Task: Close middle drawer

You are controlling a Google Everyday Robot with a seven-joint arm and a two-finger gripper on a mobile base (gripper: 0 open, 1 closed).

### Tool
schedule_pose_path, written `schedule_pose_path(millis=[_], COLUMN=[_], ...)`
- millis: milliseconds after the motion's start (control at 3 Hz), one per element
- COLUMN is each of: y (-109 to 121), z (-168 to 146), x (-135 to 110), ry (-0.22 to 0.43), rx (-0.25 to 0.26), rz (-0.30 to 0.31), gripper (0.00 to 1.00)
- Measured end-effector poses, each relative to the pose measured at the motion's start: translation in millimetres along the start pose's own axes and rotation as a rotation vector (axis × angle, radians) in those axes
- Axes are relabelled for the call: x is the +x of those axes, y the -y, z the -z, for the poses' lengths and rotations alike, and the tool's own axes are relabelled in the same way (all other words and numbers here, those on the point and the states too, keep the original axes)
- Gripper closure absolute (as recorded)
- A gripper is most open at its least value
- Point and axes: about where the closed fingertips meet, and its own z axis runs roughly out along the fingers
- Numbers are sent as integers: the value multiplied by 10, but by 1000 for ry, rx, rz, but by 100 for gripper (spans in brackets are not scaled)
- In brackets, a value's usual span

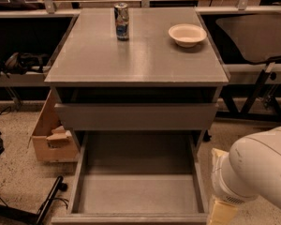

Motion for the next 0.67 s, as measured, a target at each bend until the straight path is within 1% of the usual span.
schedule_pose_path(millis=[333,667], y=[-65,-344], z=[-263,-862], x=[5,118], ry=[0,13], rx=[-36,-118], rz=[-4,0], gripper=[0,0])
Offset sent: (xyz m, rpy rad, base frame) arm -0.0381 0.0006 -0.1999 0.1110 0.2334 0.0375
